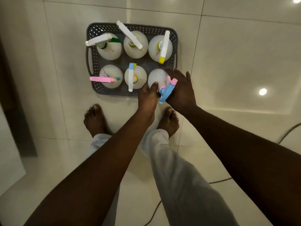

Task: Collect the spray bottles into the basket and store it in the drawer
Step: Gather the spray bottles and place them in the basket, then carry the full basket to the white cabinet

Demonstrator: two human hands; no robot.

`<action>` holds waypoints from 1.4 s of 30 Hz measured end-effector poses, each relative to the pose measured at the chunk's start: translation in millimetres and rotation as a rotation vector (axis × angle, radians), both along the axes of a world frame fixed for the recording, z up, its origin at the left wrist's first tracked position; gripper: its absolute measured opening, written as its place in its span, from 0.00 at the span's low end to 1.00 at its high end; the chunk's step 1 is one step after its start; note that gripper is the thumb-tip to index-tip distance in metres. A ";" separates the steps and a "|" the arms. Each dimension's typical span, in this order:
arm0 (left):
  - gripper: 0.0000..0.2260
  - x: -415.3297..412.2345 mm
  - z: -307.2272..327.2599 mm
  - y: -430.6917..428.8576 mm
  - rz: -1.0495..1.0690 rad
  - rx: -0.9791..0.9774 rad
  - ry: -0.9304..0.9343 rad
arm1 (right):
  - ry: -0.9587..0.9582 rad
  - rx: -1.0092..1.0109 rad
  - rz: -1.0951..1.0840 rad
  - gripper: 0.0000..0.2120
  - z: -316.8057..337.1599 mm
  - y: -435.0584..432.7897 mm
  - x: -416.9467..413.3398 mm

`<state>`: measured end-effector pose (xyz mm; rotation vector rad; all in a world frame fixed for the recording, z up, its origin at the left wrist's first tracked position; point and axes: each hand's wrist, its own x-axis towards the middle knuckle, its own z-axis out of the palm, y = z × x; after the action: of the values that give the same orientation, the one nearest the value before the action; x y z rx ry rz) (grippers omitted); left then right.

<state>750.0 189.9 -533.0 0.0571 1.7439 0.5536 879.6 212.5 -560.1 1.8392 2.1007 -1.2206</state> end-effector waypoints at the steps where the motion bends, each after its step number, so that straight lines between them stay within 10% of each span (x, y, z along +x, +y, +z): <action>1: 0.20 0.7 -5.7 1.6 0.019 -0.030 0.004 | -0.020 0.029 0.027 0.38 -3.7 1.1 -1.0; 21: 0.04 -13.9 -14.6 -6.4 0.334 -0.069 -0.139 | -0.136 0.080 0.259 0.37 -3.5 4.4 1.2; 33: 0.16 -208.4 -1.7 -27.5 0.092 -0.153 0.621 | 0.180 -0.207 -0.795 0.21 16.8 32.0 6.2; 42: 0.17 -250.0 -39.9 60.1 -0.107 0.009 0.328 | 0.262 -0.370 -1.069 0.08 2.4 80.0 -21.9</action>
<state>500.0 249.9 -572.9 0.2582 2.0435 0.4933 857.7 292.5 -557.7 2.7494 0.7173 -1.9169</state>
